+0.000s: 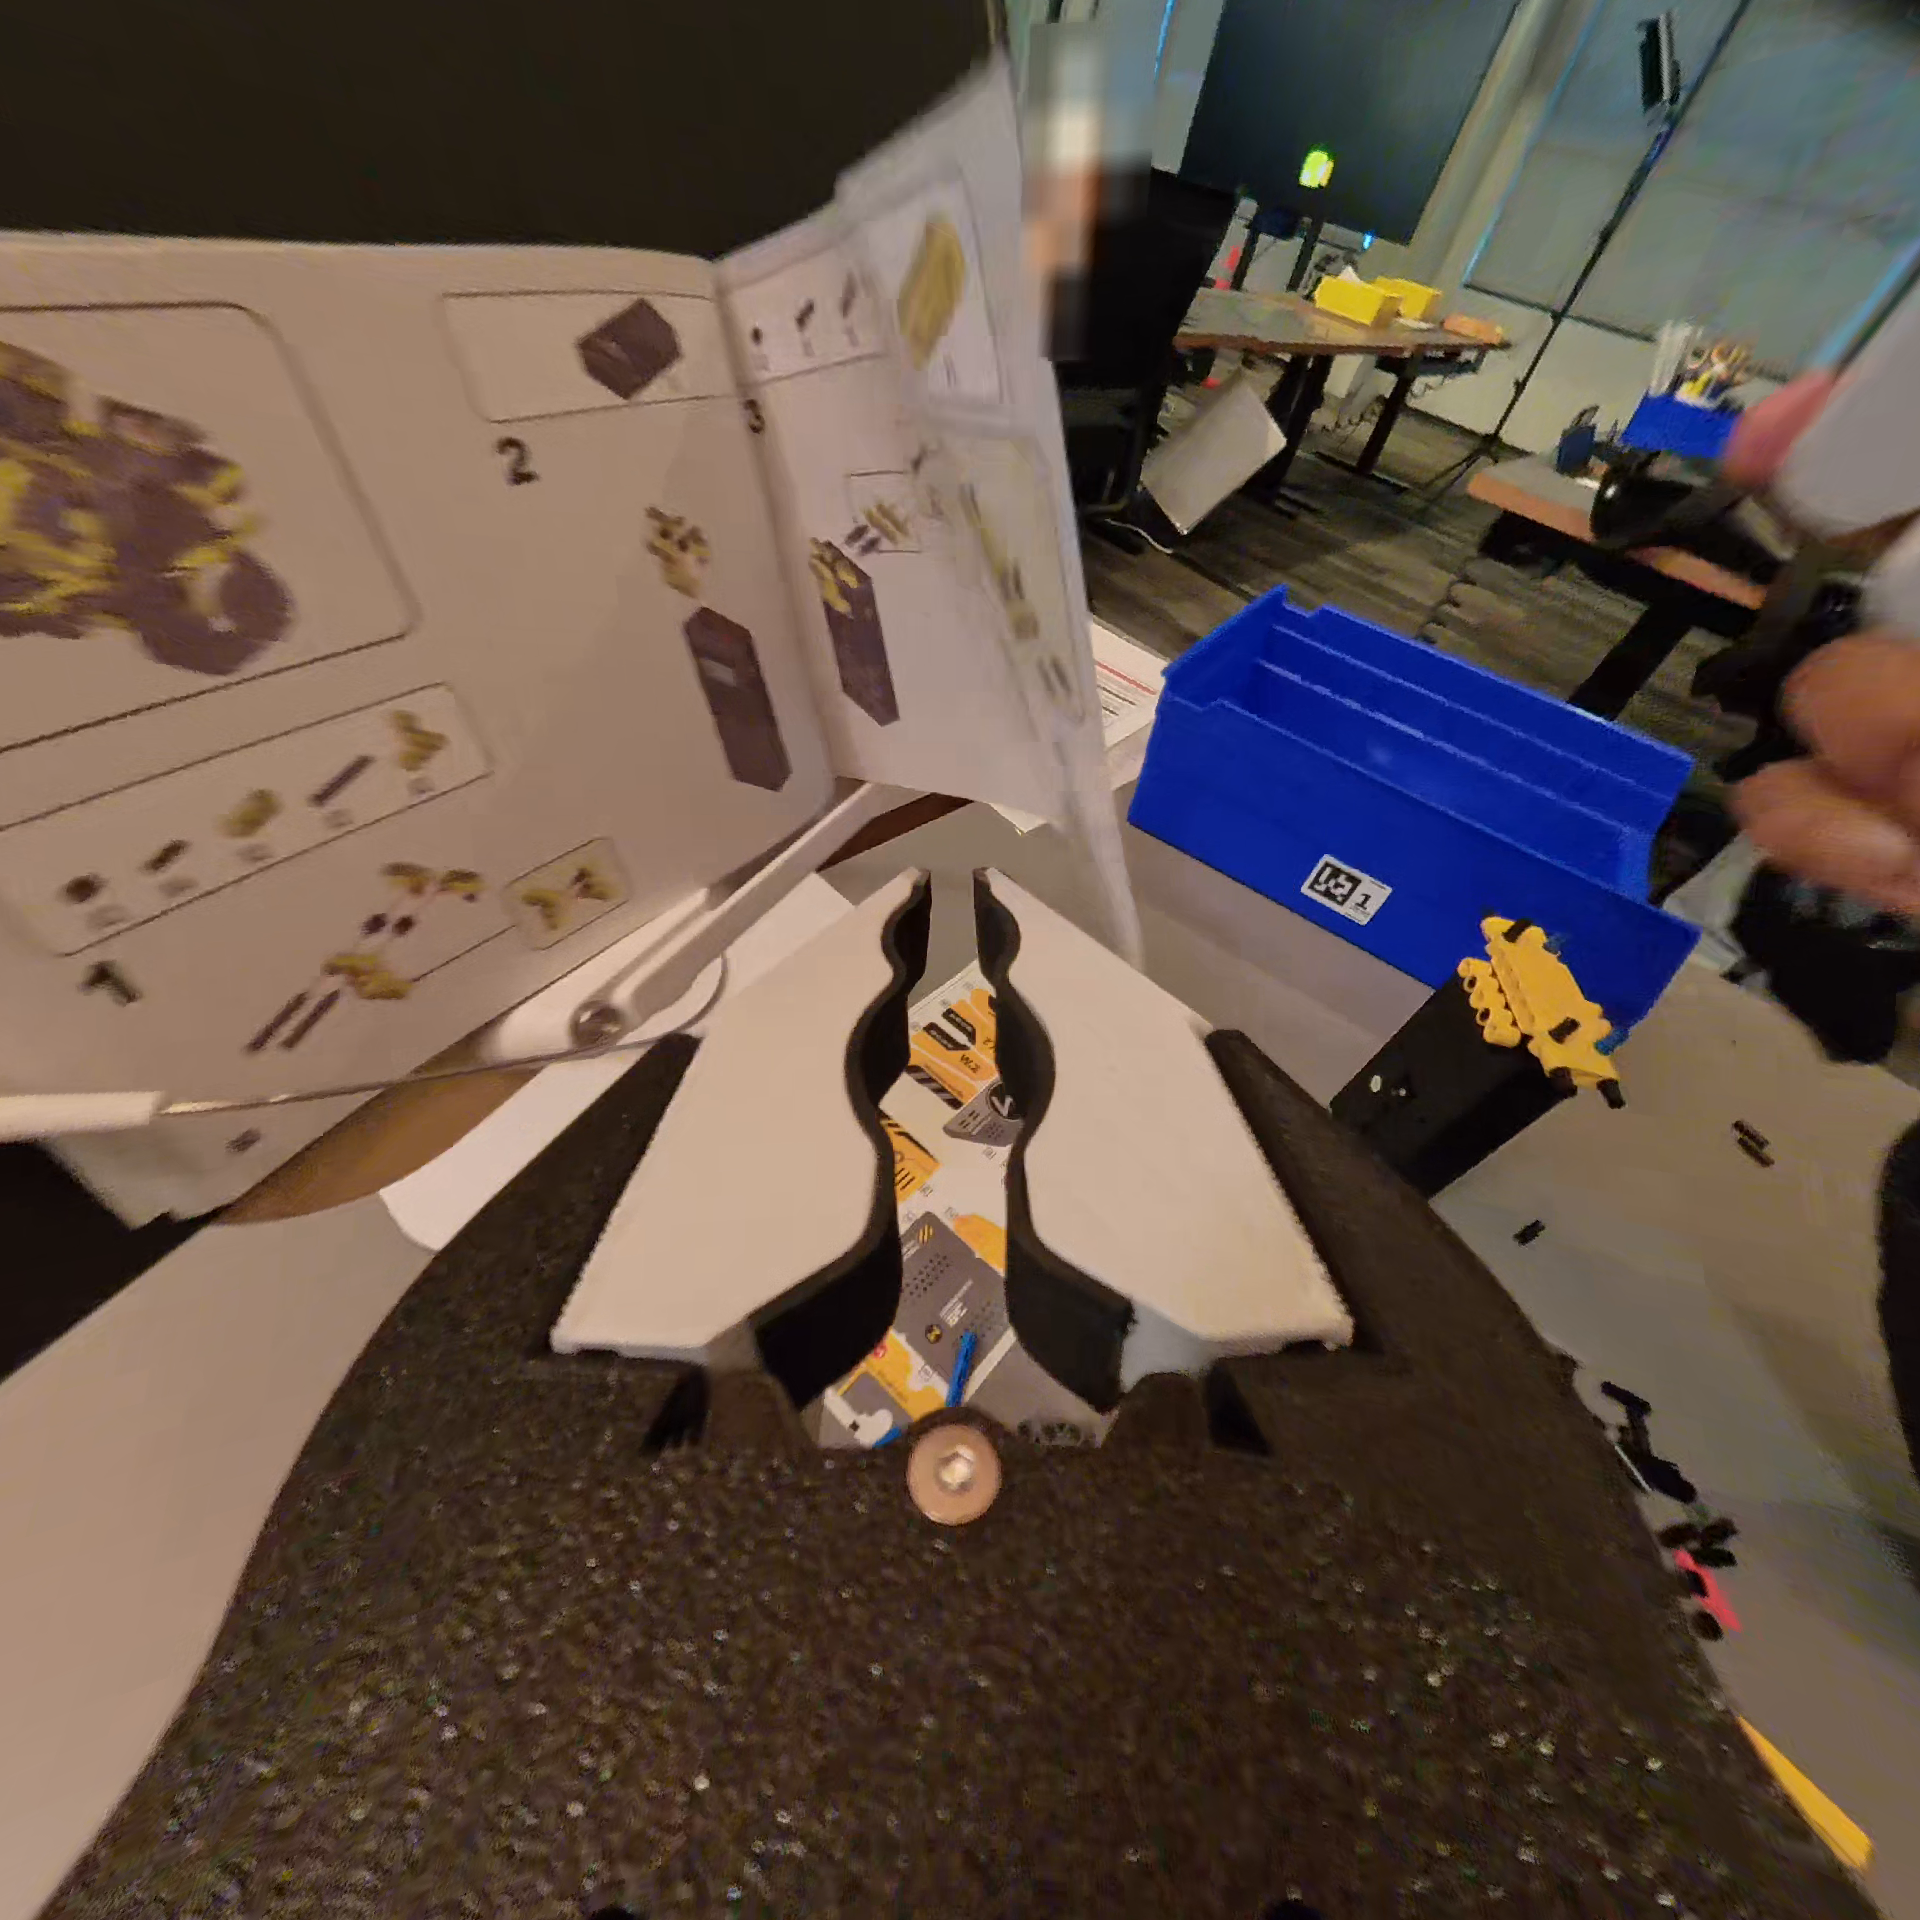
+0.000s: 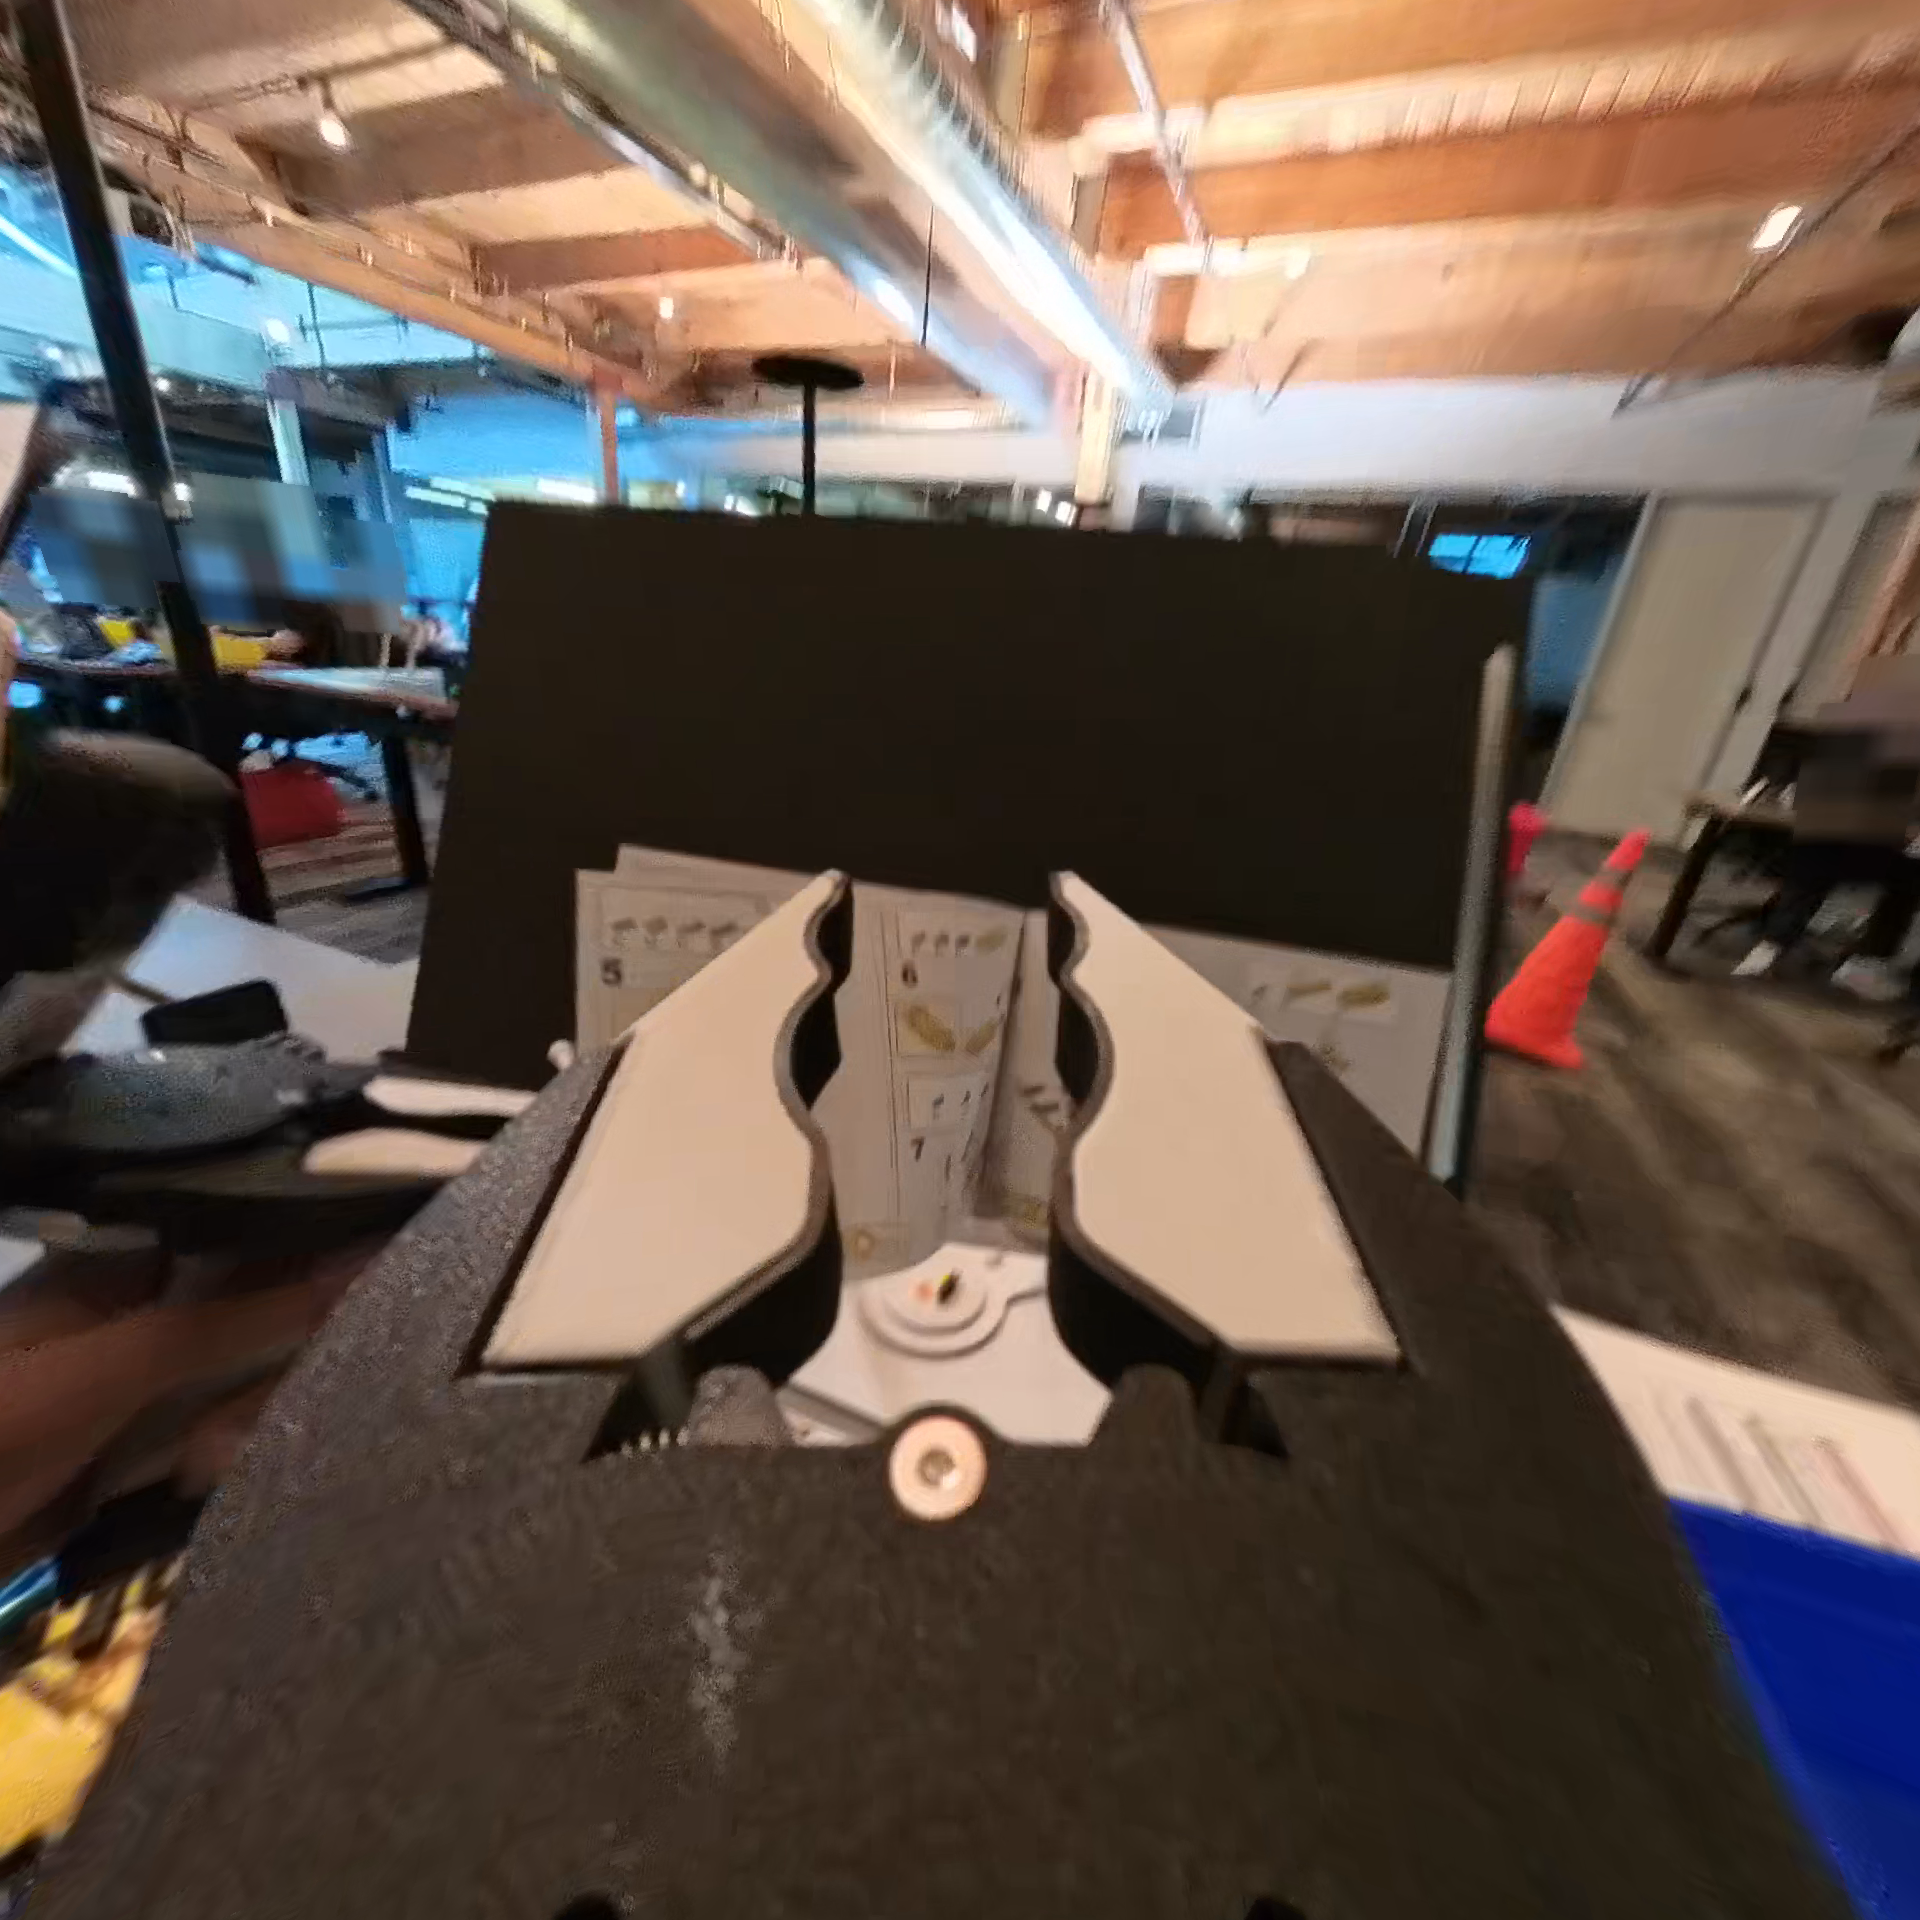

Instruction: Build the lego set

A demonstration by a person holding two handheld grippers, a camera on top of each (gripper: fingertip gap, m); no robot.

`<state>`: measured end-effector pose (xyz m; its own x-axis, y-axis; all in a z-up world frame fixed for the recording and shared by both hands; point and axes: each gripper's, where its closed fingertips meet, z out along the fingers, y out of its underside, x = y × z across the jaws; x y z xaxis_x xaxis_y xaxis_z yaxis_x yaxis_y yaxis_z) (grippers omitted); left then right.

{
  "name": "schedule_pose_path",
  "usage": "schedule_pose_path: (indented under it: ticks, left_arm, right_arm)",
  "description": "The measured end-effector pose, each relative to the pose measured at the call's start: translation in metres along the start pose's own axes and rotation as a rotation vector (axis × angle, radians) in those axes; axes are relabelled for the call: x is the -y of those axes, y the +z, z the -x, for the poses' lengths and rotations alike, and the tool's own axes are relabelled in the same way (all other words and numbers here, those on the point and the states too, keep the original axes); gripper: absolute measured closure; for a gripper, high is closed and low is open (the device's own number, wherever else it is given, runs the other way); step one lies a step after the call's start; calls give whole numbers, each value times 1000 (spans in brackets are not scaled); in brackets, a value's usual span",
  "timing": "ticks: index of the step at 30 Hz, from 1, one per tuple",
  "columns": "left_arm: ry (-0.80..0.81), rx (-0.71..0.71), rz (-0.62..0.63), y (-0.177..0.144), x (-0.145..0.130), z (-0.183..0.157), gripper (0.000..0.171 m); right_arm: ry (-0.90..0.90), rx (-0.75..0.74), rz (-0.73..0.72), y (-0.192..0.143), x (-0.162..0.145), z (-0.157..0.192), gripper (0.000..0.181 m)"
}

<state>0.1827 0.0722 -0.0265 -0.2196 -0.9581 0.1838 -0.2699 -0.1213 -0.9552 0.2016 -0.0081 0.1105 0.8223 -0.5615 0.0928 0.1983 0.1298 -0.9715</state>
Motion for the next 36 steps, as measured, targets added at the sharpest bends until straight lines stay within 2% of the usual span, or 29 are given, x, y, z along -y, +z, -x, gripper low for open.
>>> schedule_pose_path:
  ticks: [5,9,14,19,25,27,31,36]
  left_arm:
    - [3,-49,34,37,2,-31,164]
    - [43,-54,38,74,12,-52,164]
    - [129,63,91,121,21,-29,164]
    - [127,132,157,146,17,-12,164]
    - [81,79,126,143,15,-30,162]
    - [121,105,117,136,10,-32,153]
    - [218,167,116,121,6,-28,152]
    - [113,85,91,97,2,-49,152]
  right_arm:
    - [-39,-19,-164,-41,68,-18,144]
    - [-32,-62,-247,-73,96,-45,144]
    - [6,-80,-294,-101,114,-74,144]
    - [27,-131,-364,-119,127,-104,150]
    - [53,-168,-370,-116,124,-125,150]
    - [37,-198,-358,-114,121,-131,150]
    - [-8,-252,-354,-119,122,-139,151]
    - [48,-234,-401,-134,130,-146,150]
